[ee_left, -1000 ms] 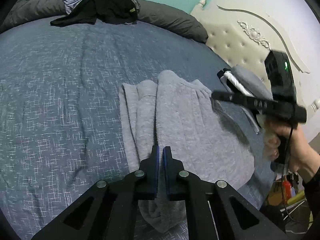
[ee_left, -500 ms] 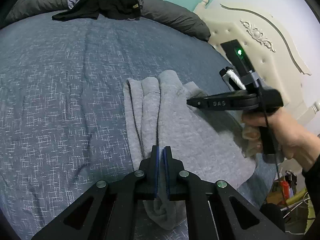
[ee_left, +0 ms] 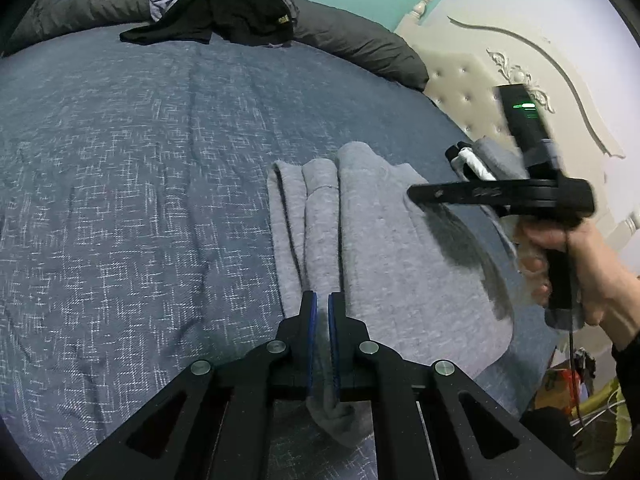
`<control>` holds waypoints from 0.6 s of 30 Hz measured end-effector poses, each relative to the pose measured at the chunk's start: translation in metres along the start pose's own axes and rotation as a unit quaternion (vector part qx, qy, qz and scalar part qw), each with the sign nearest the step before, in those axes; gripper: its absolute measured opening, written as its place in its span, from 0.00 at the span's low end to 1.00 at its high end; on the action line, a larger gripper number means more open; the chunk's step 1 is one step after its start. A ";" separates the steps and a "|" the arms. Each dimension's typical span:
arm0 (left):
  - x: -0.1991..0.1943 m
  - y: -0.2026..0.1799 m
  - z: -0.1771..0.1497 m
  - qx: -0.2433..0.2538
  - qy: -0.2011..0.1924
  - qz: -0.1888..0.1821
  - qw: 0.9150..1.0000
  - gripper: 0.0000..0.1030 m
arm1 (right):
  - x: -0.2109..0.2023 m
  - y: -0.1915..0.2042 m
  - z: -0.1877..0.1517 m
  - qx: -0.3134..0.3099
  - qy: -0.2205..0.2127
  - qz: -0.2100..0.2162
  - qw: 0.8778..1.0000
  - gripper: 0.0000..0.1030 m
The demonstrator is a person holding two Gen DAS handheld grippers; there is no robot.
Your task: Fold clothes
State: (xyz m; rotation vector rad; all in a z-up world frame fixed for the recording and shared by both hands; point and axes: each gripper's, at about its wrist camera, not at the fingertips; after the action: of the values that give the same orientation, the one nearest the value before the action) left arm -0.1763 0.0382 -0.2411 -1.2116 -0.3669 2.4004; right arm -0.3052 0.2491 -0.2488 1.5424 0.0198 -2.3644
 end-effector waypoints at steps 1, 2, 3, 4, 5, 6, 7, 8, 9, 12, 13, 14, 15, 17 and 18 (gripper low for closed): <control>0.000 0.001 0.000 0.000 0.000 -0.001 1.000 0.06 | -0.011 0.003 -0.004 -0.001 -0.010 0.010 1.000 0.07; -0.001 0.001 0.000 0.000 0.000 -0.002 1.000 0.06 | -0.019 0.005 -0.008 -0.004 -0.016 0.018 1.000 0.07; -0.002 0.000 0.000 -0.002 0.000 -0.003 1.000 0.06 | -0.030 0.010 -0.016 -0.011 -0.020 0.030 0.999 0.07; -0.002 0.000 0.000 -0.003 0.000 -0.004 1.000 0.06 | -0.035 0.014 -0.019 -0.015 -0.022 0.037 0.999 0.07; -0.002 0.000 0.000 -0.005 0.000 -0.006 1.000 0.06 | -0.042 0.014 -0.031 -0.020 -0.022 0.047 0.998 0.07; -0.002 -0.001 0.001 -0.006 -0.001 -0.008 1.000 0.06 | -0.041 0.017 -0.034 -0.024 -0.016 0.053 0.998 0.07; -0.003 -0.001 0.002 -0.007 -0.002 -0.008 1.000 0.06 | -0.039 0.020 -0.035 -0.028 -0.009 0.058 0.998 0.07; -0.003 -0.002 0.002 -0.008 -0.003 -0.009 1.000 0.06 | -0.032 0.024 -0.035 -0.029 0.002 0.057 0.998 0.07; -0.003 -0.002 0.001 -0.008 -0.003 -0.008 1.000 0.06 | -0.023 0.027 -0.035 -0.030 0.013 0.055 0.998 0.07; -0.003 -0.001 0.000 -0.008 -0.001 -0.004 1.000 0.06 | 0.006 0.034 -0.035 -0.019 0.051 0.044 0.998 0.07; -0.002 0.000 0.001 -0.010 -0.001 -0.003 1.000 0.06 | 0.013 0.034 -0.038 -0.017 0.057 0.039 0.997 0.07; -0.002 0.002 0.001 -0.013 -0.001 -0.003 1.000 0.06 | 0.021 0.034 -0.041 -0.015 0.063 0.033 0.997 0.07; -0.003 0.003 0.001 -0.015 -0.001 -0.003 1.000 0.06 | 0.029 0.035 -0.044 -0.012 0.068 0.027 0.997 0.07; -0.005 0.005 0.002 -0.018 -0.002 -0.002 1.000 0.06 | 0.032 0.034 -0.046 -0.004 0.070 0.025 0.997 0.06; -0.006 0.005 0.002 -0.017 -0.003 0.000 1.000 0.06 | 0.025 0.033 -0.044 0.002 0.064 0.030 0.998 0.07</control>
State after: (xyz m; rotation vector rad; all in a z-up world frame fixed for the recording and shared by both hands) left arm -0.1765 0.0310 -0.2380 -1.2184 -0.4106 2.4082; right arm -0.2664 0.2190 -0.2845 1.6704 -0.0027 -2.2186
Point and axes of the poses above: each gripper's, at about its wrist camera, not at the fingertips, and x roughly the way its jaws point, y to its left, z to its top, and after that the axes turned 4 degrees about x, right-handed
